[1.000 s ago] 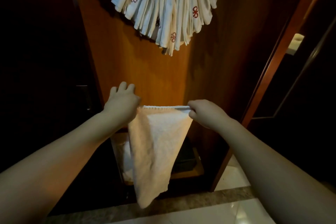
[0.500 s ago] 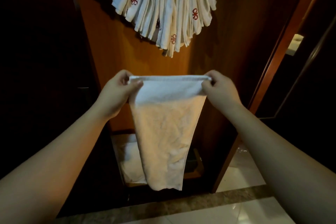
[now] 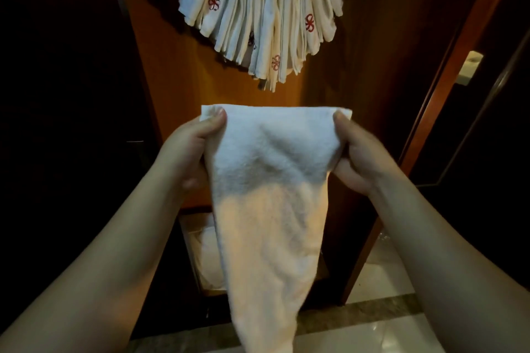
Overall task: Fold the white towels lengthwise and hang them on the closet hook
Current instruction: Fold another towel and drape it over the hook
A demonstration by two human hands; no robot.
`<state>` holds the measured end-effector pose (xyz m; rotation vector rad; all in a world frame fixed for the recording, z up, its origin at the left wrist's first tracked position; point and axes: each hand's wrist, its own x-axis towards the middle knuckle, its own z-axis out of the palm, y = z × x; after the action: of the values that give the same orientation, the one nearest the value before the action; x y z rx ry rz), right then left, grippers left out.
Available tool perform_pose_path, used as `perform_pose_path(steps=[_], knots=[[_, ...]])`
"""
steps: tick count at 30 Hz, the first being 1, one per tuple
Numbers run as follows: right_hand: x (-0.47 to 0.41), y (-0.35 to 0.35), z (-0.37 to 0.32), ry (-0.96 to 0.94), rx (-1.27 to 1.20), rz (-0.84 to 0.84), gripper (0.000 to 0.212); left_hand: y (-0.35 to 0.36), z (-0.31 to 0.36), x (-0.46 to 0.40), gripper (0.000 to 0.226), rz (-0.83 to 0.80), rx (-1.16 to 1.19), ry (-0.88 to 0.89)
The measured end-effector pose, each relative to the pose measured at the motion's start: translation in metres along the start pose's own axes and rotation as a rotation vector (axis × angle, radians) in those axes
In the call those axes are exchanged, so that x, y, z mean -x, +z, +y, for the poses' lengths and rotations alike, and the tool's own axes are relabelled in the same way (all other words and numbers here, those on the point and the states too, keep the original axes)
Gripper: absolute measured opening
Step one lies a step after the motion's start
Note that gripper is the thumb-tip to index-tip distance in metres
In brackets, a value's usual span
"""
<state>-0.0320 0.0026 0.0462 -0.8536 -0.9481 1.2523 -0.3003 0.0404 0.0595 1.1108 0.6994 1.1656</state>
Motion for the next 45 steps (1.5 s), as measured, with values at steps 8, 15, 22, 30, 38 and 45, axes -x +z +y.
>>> perform_pose_path(steps=[8, 15, 22, 30, 38, 45], knots=[[0.006, -0.023, 0.018, 0.095, 0.098, -0.059, 0.035, 0.003, -0.018, 0.000, 0.022, -0.011, -0.103, 0.011], [0.014, 0.004, 0.032, 0.116, 0.220, 0.256, 0.050, 0.010, -0.041, -0.003, 0.022, 0.220, -0.201, 0.055], [0.057, 0.054, 0.086, 0.109, 0.228, 0.457, 0.042, 0.052, -0.095, 0.043, 0.033, 0.467, -0.210, 0.097], [0.071, 0.062, 0.100, 0.045, 0.361, 0.252, 0.030, 0.077, -0.113, 0.072, 0.022, 0.320, -0.218, 0.104], [0.057, 0.036, 0.072, 0.047, 0.352, 0.223, 0.037, 0.058, -0.100, 0.061, 0.030, 0.267, -0.271, 0.149], [0.045, -0.016, 0.023, 0.111, 0.081, -0.261, 0.039, 0.004, -0.043, 0.033, 0.019, 0.041, -0.081, 0.133]])
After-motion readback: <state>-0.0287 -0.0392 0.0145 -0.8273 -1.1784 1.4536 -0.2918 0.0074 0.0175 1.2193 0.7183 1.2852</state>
